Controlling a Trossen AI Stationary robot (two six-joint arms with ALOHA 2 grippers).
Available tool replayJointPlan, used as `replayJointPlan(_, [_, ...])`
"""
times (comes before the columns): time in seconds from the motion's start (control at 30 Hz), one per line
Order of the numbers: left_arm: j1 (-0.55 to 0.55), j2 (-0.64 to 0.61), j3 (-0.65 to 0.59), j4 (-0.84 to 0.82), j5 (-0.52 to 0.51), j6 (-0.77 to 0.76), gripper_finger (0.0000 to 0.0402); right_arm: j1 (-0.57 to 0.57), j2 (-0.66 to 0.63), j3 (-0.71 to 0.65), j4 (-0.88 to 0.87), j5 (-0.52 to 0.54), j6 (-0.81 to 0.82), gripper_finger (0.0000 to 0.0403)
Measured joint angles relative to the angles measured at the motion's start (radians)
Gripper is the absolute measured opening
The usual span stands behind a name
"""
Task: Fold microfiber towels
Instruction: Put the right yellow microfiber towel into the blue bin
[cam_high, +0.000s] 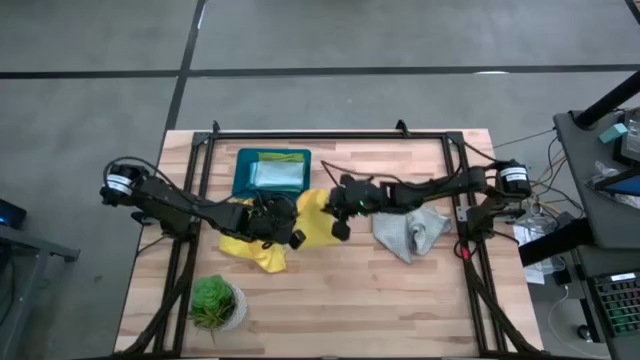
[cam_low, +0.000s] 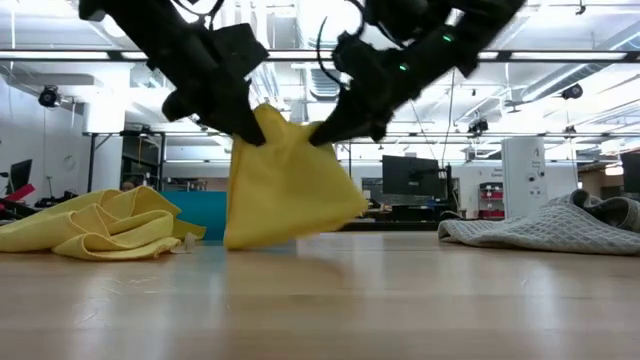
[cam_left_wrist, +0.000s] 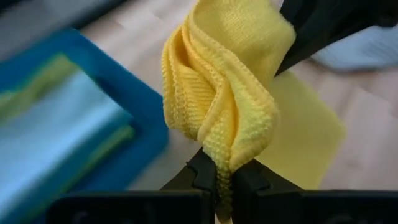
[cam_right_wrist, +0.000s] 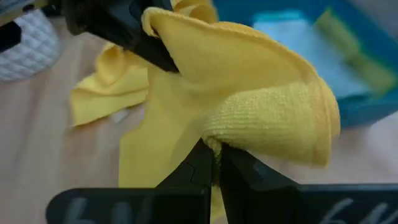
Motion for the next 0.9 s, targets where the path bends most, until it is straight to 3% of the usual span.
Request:
replayJointPlan(0.27, [0.092,-0.023,-0.018,0.038,-0.164,0.004,0.0002,-0.137,0.082,0.265,-0.172,0.002,-0.262,0.0009])
replayJointPlan(0.5, [0.181,-0.024,-0.023,0.037,-0.210,-0.026,0.0002,-0.226,0.232,0.491,-0.281,-0.007,-0.446,0.0009])
replayJointPlan(0.9, [0.275,-0.024,-0.028,-0.075,-0.256,-0.094,0.0002,-0.259,0.484,0.798,-0.350,-0.007,-0.701,0.0009])
